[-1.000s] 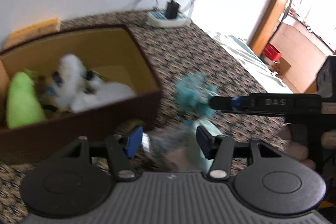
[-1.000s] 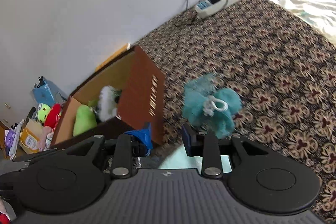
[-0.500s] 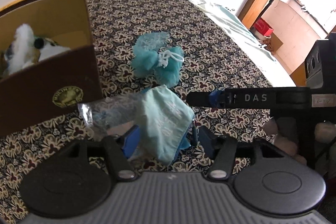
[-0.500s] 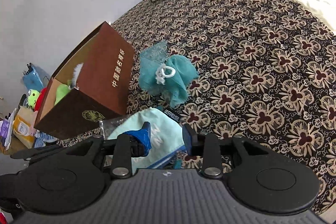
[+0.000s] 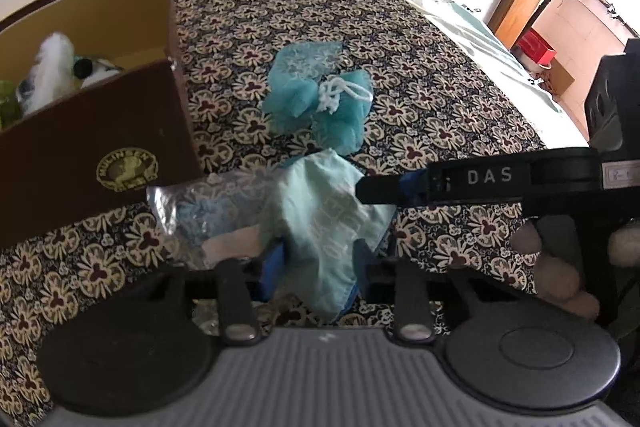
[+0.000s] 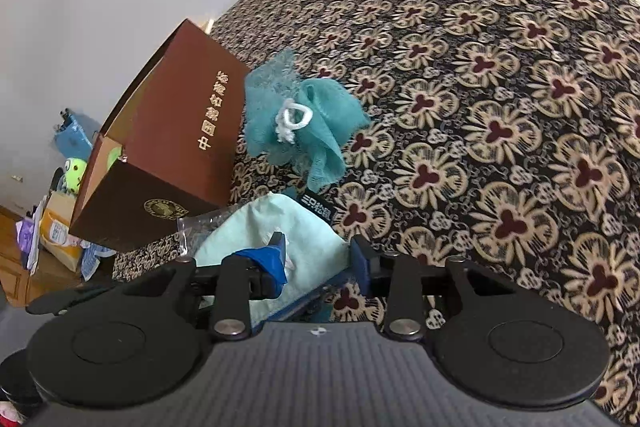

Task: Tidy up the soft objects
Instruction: 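Move the right gripper to the mint-green printed cloth and grasp it, then carry the mint-green cloth into the box and open the right gripper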

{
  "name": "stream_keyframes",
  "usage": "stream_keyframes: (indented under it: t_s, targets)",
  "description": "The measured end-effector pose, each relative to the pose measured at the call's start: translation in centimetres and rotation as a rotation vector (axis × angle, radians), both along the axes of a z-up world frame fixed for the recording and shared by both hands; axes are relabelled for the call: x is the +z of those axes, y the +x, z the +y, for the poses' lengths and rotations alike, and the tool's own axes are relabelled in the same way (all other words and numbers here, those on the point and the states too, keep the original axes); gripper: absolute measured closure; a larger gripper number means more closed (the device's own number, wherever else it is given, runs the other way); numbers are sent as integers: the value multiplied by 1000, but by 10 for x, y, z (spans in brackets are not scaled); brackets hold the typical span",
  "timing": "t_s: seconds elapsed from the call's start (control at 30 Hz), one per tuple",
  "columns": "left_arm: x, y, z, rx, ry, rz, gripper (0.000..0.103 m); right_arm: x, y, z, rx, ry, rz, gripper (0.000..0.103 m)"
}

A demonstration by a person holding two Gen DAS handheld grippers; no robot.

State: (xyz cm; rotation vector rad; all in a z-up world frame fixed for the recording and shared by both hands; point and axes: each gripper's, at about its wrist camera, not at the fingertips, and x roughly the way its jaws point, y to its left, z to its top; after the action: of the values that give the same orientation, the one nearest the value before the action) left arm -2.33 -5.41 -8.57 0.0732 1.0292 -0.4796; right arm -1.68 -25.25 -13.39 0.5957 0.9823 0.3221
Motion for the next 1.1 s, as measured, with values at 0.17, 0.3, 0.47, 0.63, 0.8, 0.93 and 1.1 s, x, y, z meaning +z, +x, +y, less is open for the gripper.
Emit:
stream_keyframes:
  t_s: [0.17,0.3,0.47,0.63,0.8,0.93,1.1]
  targets:
    - [1,0,2,8,-10,-6,96,3,3,8,57,-58,-39,90]
    - [8,-5,2,-12,-21,-41,98,4,0,13,75,-56,-65,96]
    - [25,-13,0,-57,-36,-111,98,12,-7,15,82,-42,-116,99]
    - [55,-20,8,-90,-98,-184,98,33,-11,16,65,28,-173,100]
    - [89,-24,21,-99,-150,-279,99,66,-10,29,83,71,-273,100]
    - [111,-20,45,-62,-195,-339,99,90,2,45,84,131,-332,100]
    - [131,-10,86,-2,-209,-418,99,111,27,79,135,179,-391,99]
